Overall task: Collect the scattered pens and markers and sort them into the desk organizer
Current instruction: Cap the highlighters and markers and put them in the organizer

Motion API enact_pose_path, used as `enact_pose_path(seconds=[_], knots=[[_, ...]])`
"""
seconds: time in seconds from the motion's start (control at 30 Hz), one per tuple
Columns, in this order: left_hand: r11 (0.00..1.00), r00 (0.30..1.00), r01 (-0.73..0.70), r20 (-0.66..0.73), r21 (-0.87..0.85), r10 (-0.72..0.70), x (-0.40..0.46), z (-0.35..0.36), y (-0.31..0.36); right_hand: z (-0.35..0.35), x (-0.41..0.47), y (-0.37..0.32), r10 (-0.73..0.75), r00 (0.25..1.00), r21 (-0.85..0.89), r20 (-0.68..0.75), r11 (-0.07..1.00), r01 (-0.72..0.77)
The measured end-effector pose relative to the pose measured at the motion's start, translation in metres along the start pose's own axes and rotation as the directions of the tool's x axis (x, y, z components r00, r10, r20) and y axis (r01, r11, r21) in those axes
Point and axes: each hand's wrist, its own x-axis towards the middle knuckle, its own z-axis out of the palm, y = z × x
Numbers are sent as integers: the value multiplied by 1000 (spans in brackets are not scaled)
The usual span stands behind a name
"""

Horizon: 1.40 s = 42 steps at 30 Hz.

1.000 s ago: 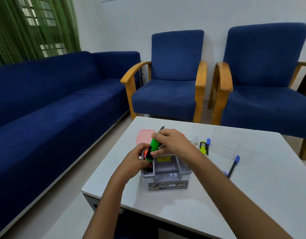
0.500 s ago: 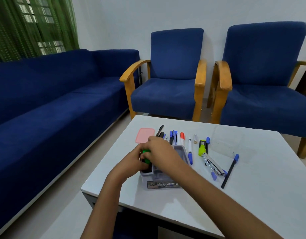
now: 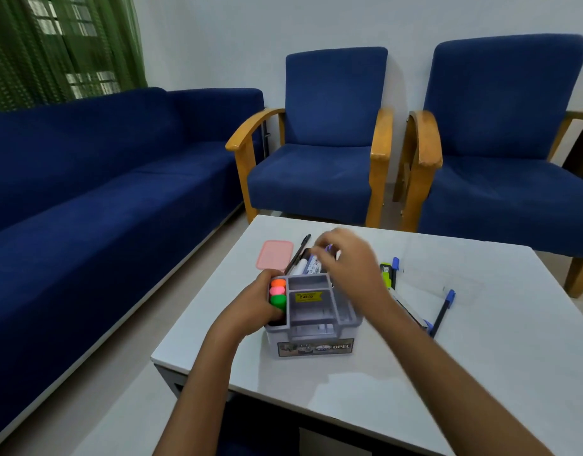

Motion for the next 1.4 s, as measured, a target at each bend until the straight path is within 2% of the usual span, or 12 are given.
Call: enact_pose_path(seconds=[0.07, 0.13, 0.2, 0.27, 0.53, 0.63, 0.73, 0.83, 0.97, 1.13, 1.27, 1.4], knots=[[1000, 1000, 9, -1, 28, -9, 1, 1, -2, -17, 21, 30, 172, 985, -182, -11, 968, -171], [999, 1000, 10, -5, 52, -10, 2, 1, -3, -28, 32, 61, 398, 898, -506, 187, 823, -260], [998, 1000, 7, 0, 60, -7, 3, 2, -3, -31, 34, 82, 564, 731, -681, 384, 707, -188], [998, 1000, 4, 7, 65, -5, 2, 2, -3, -29, 32, 91, 597, 645, -692, 477, 707, -142], [997, 1000, 11, 25, 78, -13, 3, 2, 0, -24, 38, 100, 575, 684, -712, 448, 692, -116], [997, 1000, 11, 23, 72, -13, 3, 2, -2, -26, 35, 100, 565, 702, -674, 434, 721, -163], [998, 1000, 16, 23, 66, -18, 4, 3, -3, -32, 33, 87, 512, 790, -526, 337, 798, -293], [998, 1000, 23, 21, 53, -24, 5, 4, -3, -39, 33, 60, 417, 864, -39, 282, 905, -424], [998, 999, 27, 22, 52, -29, 5, 4, -2, -33, 21, 10, 247, 873, 404, 422, 810, -424], [992, 999, -9, -33, 124, 13, 4, 4, -4, -7, -4, -34, 257, 719, 395, 645, 693, -602], [979, 991, -40, -115, 199, 64, 4, 5, -3, 2, -14, -39, 240, 808, 216, 539, 887, -408], [962, 985, -37, -155, 270, 81, 3, 6, -2, 5, -20, -40, 172, 843, 151, 510, 947, -284]])
